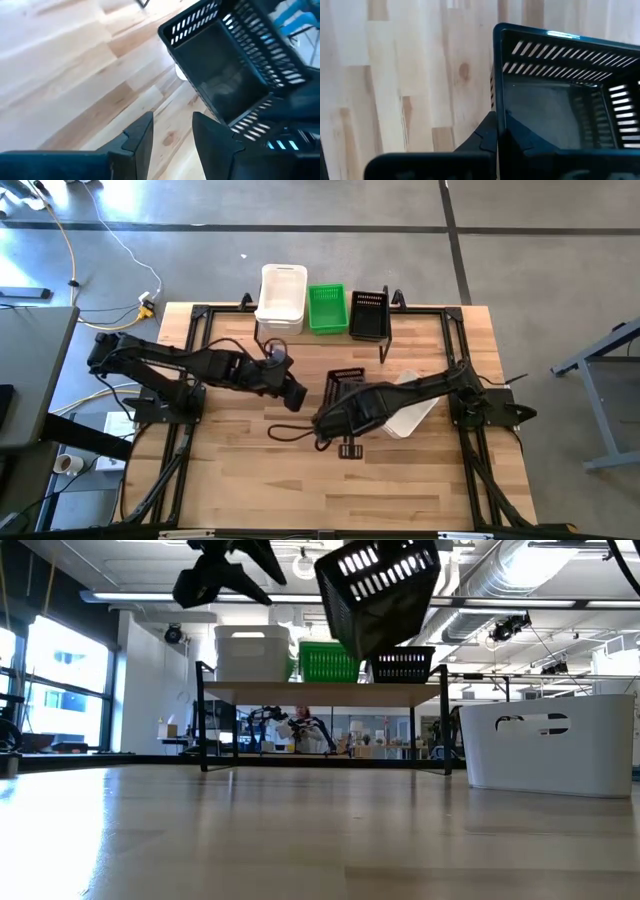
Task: Stack baskets on shelf by color
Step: Stack the black bin on top of the black bin
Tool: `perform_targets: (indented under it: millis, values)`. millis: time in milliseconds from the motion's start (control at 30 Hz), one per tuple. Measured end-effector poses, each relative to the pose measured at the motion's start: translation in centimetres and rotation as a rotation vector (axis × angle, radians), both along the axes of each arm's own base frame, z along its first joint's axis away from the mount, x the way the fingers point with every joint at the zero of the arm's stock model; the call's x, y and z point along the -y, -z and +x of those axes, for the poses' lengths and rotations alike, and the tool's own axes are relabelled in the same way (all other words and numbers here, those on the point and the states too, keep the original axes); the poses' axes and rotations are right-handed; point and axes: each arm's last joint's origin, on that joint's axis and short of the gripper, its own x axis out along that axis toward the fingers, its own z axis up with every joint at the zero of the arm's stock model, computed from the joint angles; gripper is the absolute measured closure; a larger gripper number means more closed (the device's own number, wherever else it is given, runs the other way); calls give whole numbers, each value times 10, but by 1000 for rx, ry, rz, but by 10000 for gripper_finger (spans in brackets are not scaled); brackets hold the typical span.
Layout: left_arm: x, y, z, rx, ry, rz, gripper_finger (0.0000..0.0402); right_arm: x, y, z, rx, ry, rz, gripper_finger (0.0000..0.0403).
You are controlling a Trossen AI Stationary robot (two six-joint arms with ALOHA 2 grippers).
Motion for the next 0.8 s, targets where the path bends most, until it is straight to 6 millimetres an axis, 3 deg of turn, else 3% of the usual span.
perform_targets:
  millis: [200, 467, 800]
  values:
    - [-3, -18, -15, 50, 32, 72, 275, -2, -2, -5, 3, 64, -43, 403]
    - [-7, -38, -34, 100, 6, 185, 275, 5, -29, -22, 111, 96, -115, 403]
    - [-11, -54, -52, 110, -61, 367, 275, 47, -84, -57, 281, 128, -260, 403]
